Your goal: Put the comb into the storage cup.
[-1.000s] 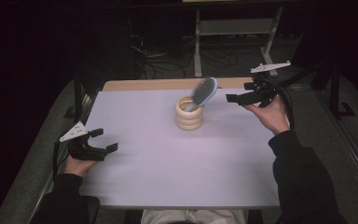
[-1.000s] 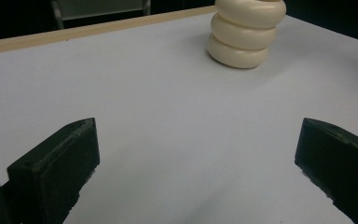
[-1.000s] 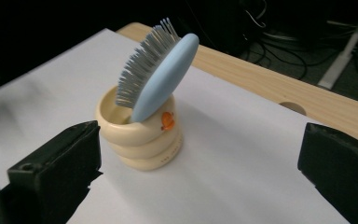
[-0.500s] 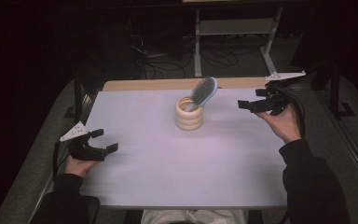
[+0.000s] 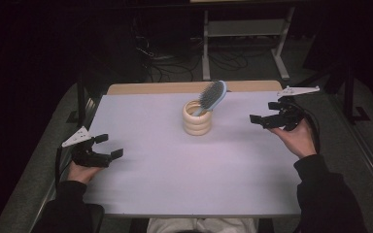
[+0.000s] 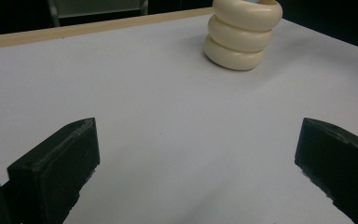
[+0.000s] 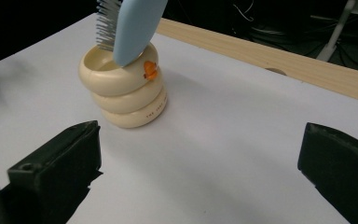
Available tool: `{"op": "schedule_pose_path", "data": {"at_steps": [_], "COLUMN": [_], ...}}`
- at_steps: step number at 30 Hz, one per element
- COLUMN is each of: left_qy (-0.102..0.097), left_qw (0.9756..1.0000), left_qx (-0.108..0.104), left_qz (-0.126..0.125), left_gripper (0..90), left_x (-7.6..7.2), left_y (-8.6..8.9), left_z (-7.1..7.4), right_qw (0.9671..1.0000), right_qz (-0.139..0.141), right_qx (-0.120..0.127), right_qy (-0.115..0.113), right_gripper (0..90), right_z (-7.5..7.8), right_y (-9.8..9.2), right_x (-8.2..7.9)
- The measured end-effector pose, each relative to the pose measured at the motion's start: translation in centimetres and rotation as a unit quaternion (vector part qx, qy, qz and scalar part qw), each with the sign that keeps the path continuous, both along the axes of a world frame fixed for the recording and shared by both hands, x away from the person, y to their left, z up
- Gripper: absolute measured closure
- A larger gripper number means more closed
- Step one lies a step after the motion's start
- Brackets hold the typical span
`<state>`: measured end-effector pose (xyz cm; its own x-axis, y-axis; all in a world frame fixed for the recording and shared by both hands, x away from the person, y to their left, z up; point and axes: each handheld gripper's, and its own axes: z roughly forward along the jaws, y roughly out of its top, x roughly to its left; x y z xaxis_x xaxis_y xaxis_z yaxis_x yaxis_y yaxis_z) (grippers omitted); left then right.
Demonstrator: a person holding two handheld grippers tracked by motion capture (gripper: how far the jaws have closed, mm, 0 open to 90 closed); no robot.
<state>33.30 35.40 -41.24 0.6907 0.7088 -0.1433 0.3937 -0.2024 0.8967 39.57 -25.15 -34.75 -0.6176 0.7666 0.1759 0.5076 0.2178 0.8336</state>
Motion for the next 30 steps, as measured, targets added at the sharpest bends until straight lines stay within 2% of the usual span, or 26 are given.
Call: {"op": "schedule_pose_path", "data": {"at_steps": [6, 9, 22, 26, 30], "left_qy": [-0.005, -0.006, -0.003, -0.004, -0.005], "left_qw": [1.0, 0.9999, 1.0, 1.0, 1.0], "left_qx": [-0.006, -0.009, -0.002, -0.002, 0.0], "left_qz": [0.001, 0.002, 0.0, -0.001, -0.001], "left_gripper": [0.0, 0.0, 0.0, 0.0, 0.0], "left_x": [-0.1, -0.1, -0.1, -0.1, -0.1], "left_y": [0.1, 0.1, 0.0, 0.0, 0.1], "left_z": [0.1, 0.2, 0.1, 0.1, 0.2], "right_qw": [0.9999, 0.9998, 0.9997, 0.9993, 0.9994], "right_qz": [-0.001, -0.004, 0.004, 0.006, 0.001], "right_qx": [-0.014, -0.013, -0.023, -0.033, -0.03], "right_qy": [-0.01, -0.017, -0.008, -0.014, -0.014], "right_gripper": [0.0, 0.0, 0.0, 0.0, 0.0], "right_z": [-0.3, -0.5, -2.7, -3.0, -3.2], "right_y": [0.1, 0.0, 0.1, -0.1, -0.3], "right_x": [-1.1, -1.6, -3.3, -3.7, -4.1]}}
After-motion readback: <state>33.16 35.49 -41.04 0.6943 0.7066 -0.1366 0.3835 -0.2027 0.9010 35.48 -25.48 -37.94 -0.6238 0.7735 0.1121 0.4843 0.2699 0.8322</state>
